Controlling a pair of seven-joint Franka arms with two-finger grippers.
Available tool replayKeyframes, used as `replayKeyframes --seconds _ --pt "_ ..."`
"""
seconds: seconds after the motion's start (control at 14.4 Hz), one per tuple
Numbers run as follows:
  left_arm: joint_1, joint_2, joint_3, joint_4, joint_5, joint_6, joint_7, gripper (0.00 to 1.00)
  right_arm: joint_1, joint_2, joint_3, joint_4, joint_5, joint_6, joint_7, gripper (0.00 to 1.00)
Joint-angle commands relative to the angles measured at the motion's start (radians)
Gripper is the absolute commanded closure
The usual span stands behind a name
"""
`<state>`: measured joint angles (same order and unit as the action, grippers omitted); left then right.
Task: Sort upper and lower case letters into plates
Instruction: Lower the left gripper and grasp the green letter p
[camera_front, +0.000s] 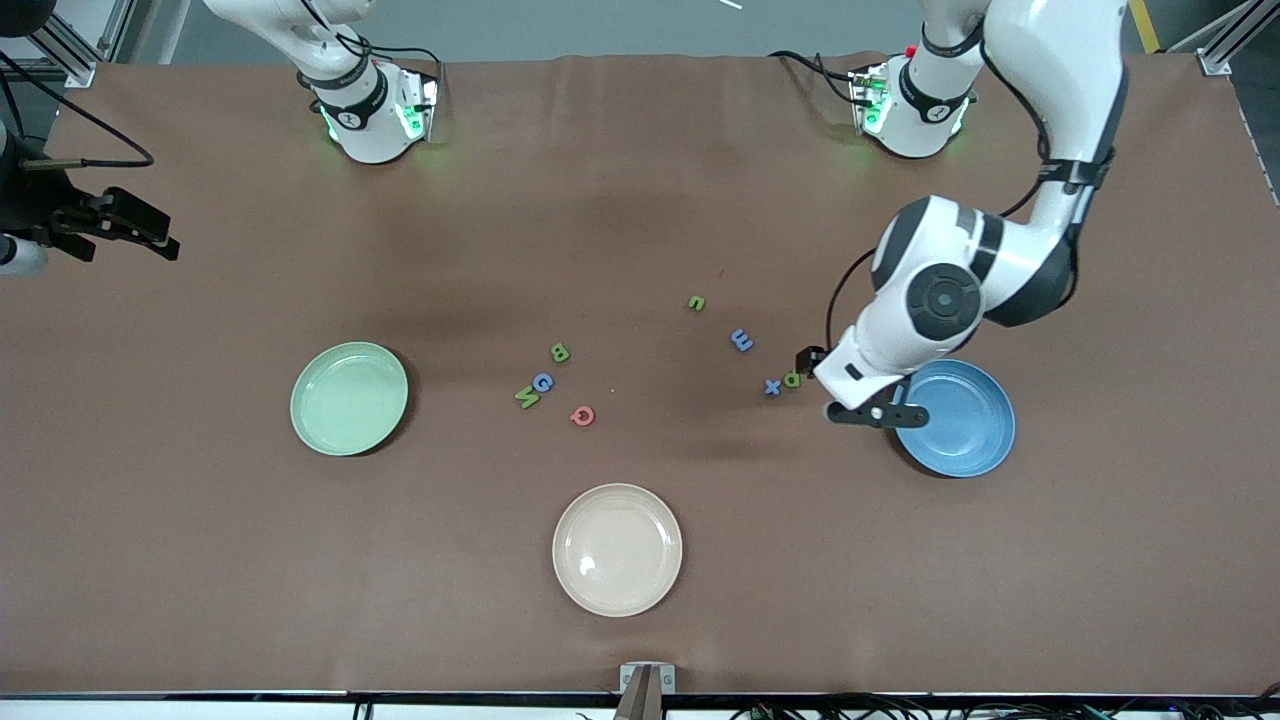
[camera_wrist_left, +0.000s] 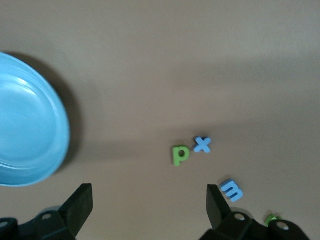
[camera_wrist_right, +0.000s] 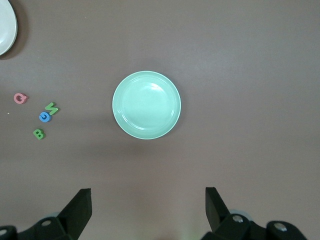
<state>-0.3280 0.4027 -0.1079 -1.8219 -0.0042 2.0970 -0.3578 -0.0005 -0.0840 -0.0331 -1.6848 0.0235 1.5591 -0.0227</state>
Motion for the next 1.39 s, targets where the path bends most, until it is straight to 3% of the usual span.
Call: replayKeyframes --seconds 0.0,0.49,1.32 --pt "-0.034 0.036 0.008 -0.011 -0.003 0.04 -0.035 0.01 -0.009 -0.03 0.006 -0.027 -0.008 0.006 -0.014 0.0" --pt "-0.051 0.057 0.008 -0.166 0.049 0.221 -0.036 0.01 -0.007 -0.028 0.006 -0.024 -0.01 -0.001 -0.014 0.0" --pt "-0.049 0.151 0.014 -0.172 0.05 0.324 -0.033 0.01 -0.009 0.004 0.007 0.04 -0.007 -0.013 0.001 0.0"
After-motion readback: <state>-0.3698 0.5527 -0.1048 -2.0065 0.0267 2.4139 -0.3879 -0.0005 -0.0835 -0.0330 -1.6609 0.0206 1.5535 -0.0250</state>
